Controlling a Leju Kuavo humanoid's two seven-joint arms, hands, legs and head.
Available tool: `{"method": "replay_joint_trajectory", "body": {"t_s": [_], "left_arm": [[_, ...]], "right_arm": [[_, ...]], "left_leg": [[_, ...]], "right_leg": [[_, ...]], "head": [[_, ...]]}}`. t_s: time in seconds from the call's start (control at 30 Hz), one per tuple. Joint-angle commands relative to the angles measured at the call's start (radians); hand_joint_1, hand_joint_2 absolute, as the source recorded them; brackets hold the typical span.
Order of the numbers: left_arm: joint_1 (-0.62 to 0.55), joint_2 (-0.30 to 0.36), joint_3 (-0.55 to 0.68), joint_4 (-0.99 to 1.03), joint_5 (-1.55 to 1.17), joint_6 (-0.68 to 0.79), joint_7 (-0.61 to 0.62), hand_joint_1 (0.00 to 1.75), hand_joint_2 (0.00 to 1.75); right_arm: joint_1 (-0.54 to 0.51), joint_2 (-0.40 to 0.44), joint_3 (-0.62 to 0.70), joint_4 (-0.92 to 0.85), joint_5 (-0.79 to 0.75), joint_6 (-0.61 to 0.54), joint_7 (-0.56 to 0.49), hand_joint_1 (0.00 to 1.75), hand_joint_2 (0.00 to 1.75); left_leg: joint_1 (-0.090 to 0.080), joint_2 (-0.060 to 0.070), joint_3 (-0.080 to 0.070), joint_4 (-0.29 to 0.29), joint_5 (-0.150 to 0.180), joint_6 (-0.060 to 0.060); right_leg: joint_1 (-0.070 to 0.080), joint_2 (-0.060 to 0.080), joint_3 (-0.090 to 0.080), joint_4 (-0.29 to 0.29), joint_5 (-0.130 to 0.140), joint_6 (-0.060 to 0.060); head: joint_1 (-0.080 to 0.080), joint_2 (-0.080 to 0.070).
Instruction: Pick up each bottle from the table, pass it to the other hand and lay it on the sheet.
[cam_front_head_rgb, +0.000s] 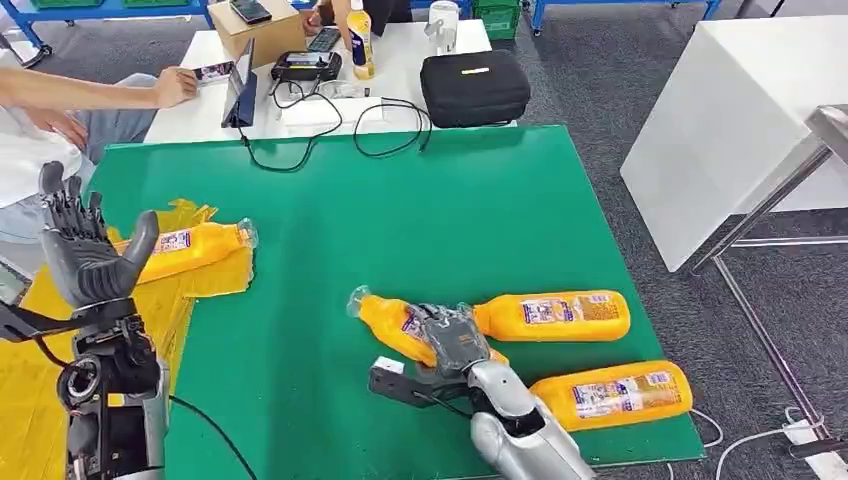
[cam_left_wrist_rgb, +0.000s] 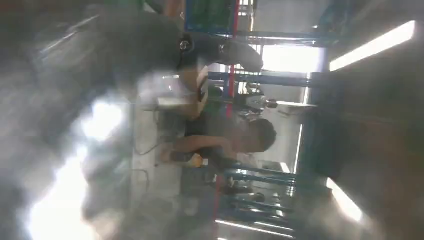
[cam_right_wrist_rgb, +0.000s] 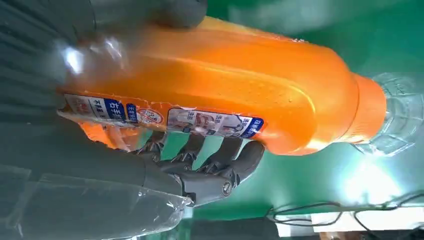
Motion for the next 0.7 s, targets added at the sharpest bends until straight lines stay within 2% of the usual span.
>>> {"method": "replay_joint_trajectory", "body": {"t_s": [0.03, 0.27, 0.43, 0.53, 0.7], "left_arm": [[-0.059, -0.02, -0.047, 0.098, 0.002, 0.005, 0.0, 0.0, 1.75], [-0.059, -0.017, -0.05, 0.1, 0.004, 0.006, -0.002, 0.0, 1.75], [-0.065, -0.019, -0.071, 0.114, 0.012, 0.009, -0.005, 0.0, 1.75], [-0.064, -0.021, -0.072, 0.114, 0.012, 0.01, -0.005, 0.0, 1.75], [-0.044, -0.022, -0.116, 0.097, 0.016, 0.016, -0.006, 0.0, 1.75]], "right_arm": [[-0.095, 0.074, -0.074, 0.186, -0.062, -0.045, -0.022, 1.75, 1.75], [-0.096, 0.08, -0.087, 0.198, -0.086, -0.045, -0.036, 1.75, 1.75], [-0.113, 0.105, -0.127, 0.226, -0.161, -0.074, -0.107, 1.75, 1.75], [-0.115, 0.105, -0.127, 0.225, -0.161, -0.072, -0.106, 1.75, 1.75], [-0.073, 0.124, -0.182, 0.115, -0.265, -0.116, -0.186, 1.75, 1.75]], "left_leg": [[0.001, -0.002, 0.001, 0.0, 0.0, -0.001], [0.001, -0.002, 0.0, 0.0, 0.0, -0.001], [0.001, -0.002, 0.0, 0.0, 0.0, -0.001], [0.001, -0.002, 0.0, 0.0, 0.0, -0.001], [0.001, -0.002, 0.0, 0.001, -0.001, -0.001]], "right_leg": [[0.001, -0.002, 0.002, 0.0, -0.001, 0.0], [0.0, -0.002, 0.002, 0.0, -0.001, 0.0], [0.001, -0.003, 0.002, 0.0, -0.001, 0.0], [0.001, -0.002, 0.001, 0.0, -0.001, 0.0], [0.001, -0.002, 0.002, 0.0, -0.001, 0.0]], "head": [[0.0, 0.0], [0.0, 0.0], [0.0, 0.0], [0.0, 0.0], [0.0, 0.0]]}}
